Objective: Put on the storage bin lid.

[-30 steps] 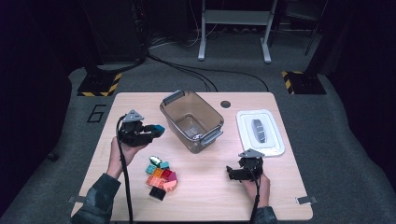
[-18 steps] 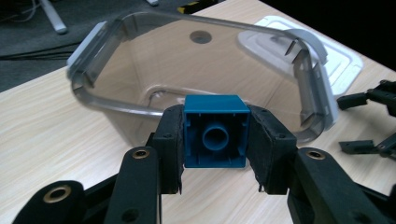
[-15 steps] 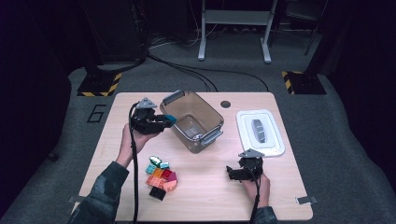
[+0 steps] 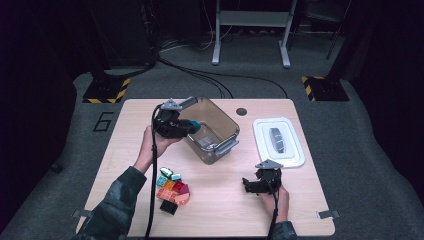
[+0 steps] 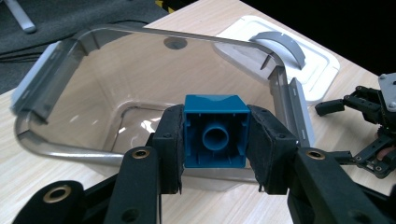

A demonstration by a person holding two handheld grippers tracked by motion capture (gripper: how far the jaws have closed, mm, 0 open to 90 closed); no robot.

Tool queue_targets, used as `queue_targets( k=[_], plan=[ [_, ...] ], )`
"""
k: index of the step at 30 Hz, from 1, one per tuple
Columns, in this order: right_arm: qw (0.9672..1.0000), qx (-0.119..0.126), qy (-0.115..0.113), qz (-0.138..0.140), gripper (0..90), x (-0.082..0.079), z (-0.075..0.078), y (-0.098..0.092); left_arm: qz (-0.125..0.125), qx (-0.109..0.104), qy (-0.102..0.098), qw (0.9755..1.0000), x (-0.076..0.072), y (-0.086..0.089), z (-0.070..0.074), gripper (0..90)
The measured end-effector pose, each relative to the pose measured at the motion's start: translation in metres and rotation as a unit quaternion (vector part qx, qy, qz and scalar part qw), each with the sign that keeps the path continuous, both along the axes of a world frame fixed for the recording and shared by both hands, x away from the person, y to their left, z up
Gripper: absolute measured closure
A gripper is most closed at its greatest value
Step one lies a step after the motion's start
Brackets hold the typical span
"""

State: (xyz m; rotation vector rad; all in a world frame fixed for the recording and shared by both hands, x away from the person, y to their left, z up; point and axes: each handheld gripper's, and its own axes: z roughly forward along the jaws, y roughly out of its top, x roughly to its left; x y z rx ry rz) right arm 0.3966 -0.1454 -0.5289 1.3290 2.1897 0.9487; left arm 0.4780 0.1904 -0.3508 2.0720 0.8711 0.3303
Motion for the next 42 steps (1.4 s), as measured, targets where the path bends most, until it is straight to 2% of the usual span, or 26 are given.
queue_targets(
  k=[4,8,17,23,30,42],
  plan=[
    [1.0,0.0,0.001,0.0,5.2,0.0,0.0,0.0,-0.007,0.009,0.001,0.9999,0.001,-0.008,-0.001,58.8],
    [1.0,0.001,0.0,0.0,5.2,0.0,0.0,0.0,-0.011,0.01,0.005,0.9999,0.003,-0.015,-0.001,58.8],
    [1.0,0.0,0.0,0.0,5.2,0.0,0.0,0.0,-0.025,0.011,0.025,0.9993,0.004,-0.029,-0.009,58.8],
    [1.0,0.0,0.0,0.0,5.2,0.0,0.0,0.0,-0.033,0.024,0.037,0.9985,0.005,-0.037,-0.016,58.8],
    [1.0,-0.001,-0.003,0.0,5.4,0.0,0.0,0.0,-0.038,0.033,0.053,0.9973,0.004,-0.041,-0.025,58.7],
    [1.0,-0.001,-0.003,0.0,5.4,0.0,0.0,0.0,-0.05,0.047,0.07,0.9952,0.004,-0.047,-0.033,58.6]
  ],
)
